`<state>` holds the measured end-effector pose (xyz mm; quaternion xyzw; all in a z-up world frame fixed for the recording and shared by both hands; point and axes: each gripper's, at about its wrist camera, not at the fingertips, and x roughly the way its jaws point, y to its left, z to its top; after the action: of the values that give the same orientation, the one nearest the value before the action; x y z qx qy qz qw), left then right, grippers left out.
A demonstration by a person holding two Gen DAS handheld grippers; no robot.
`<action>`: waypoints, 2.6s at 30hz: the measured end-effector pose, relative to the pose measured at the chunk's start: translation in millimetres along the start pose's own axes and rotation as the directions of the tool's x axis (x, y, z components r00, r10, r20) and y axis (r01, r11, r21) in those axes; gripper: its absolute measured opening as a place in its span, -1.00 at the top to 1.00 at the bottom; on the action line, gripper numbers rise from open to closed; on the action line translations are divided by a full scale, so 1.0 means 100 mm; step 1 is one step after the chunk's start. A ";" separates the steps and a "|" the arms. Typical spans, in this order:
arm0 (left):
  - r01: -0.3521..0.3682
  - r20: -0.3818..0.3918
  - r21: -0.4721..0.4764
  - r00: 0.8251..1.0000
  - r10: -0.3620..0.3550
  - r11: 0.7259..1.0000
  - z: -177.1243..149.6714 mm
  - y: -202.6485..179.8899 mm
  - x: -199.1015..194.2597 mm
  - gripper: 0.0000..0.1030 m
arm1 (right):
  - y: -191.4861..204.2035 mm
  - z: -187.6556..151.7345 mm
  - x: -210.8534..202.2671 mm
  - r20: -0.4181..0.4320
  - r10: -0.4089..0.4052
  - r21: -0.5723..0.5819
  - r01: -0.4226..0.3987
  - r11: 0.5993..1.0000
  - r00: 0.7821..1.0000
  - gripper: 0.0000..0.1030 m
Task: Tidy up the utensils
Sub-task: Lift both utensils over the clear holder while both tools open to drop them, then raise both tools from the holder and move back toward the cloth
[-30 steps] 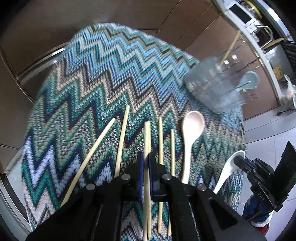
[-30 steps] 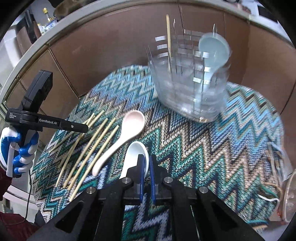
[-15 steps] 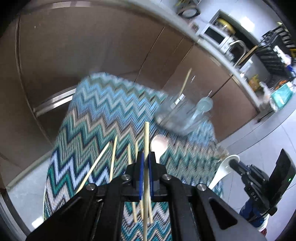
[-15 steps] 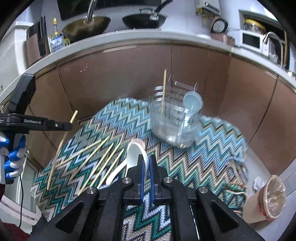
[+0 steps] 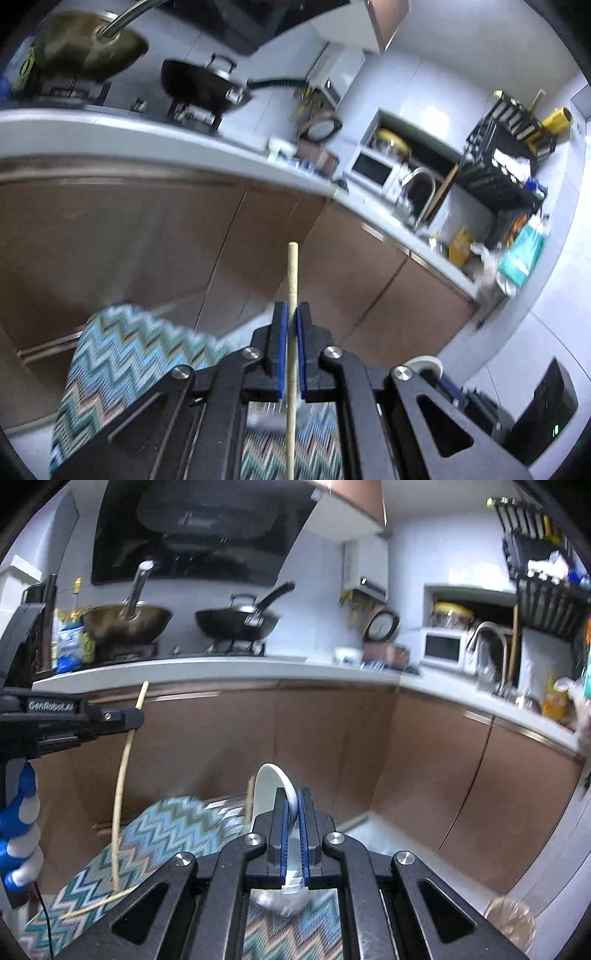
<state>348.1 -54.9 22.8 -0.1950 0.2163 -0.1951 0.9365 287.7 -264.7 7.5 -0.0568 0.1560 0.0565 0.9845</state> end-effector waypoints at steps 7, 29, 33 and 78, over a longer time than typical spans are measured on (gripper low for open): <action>-0.083 0.135 0.045 0.988 0.077 0.995 -0.04 -0.15 0.71 0.91 | -0.06 -0.13 0.58 0.005 -0.040 0.007 0.040 0.999 0.999 0.90; -0.198 0.186 0.089 0.966 0.179 0.976 -0.50 0.13 1.05 0.50 | 0.06 -0.58 0.95 -0.031 -0.036 0.004 0.037 0.999 0.999 0.57; -0.205 0.201 0.104 0.963 0.182 0.973 -0.40 0.09 0.77 0.49 | 0.07 -0.49 0.75 -0.015 -0.048 0.009 0.049 0.999 0.999 0.57; -0.266 0.314 0.211 0.930 0.193 0.940 -0.80 -0.18 -3.22 -0.10 | 0.40 -0.29 -2.52 0.204 -0.025 0.141 -0.004 0.990 0.979 0.19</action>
<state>37.2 52.8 70.8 -0.0749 0.0723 -0.0786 0.9915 35.8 -252.9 55.2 0.0179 0.0570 0.0454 0.9972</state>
